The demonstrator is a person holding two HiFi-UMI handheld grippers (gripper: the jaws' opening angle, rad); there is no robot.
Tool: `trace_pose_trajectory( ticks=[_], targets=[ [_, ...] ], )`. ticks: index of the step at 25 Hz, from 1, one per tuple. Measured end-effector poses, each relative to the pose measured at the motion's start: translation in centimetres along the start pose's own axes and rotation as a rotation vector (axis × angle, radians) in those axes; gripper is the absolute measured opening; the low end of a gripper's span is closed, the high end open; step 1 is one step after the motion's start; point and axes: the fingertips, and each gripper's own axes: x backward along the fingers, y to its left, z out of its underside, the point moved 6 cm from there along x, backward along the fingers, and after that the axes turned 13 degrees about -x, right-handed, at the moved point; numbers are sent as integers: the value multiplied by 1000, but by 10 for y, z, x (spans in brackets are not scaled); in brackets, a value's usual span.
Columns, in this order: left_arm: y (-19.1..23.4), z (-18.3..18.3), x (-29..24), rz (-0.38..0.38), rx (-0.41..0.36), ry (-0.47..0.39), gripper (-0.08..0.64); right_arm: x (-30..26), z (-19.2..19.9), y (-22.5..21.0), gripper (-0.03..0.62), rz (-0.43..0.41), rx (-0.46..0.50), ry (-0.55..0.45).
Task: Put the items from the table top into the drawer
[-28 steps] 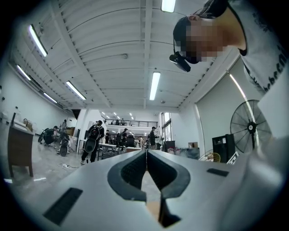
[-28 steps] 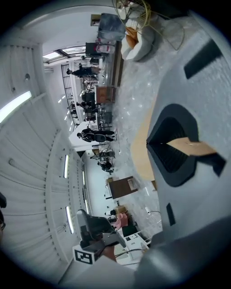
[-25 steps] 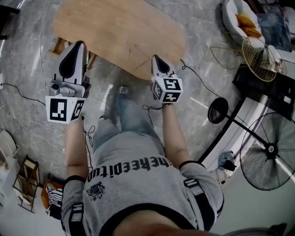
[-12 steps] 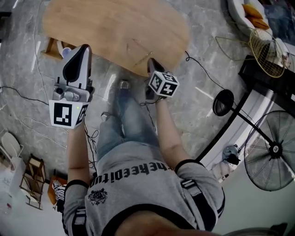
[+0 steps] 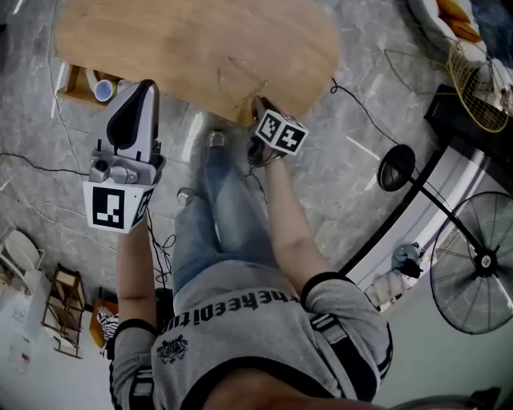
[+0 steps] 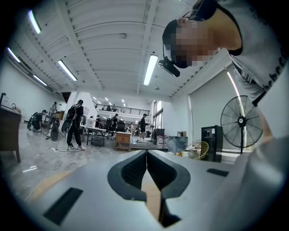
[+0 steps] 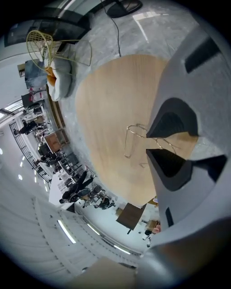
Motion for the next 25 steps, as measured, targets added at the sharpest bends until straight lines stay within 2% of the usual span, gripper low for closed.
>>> trace_pose_trajectory(
  ticks=[4,12,15,20,25],
  targets=[
    [-4,12,-8,6,5,8,11,-17,0,-12,87,-3,-91,7],
    [-6,21,-9,4,-6,32,11,-43,5,-17,103,-10,-213,28],
    [-4,23,-5,-4,-9,41,11,-49,5,-17,99,-12,-237,26],
    [1,25,9,-30,-10,40,11,-51,4,-11,27,-12,-248,18],
    [6,17,24,-52,-17,25,11,-37,1,6,18,-87,-254,-15]
  ],
)
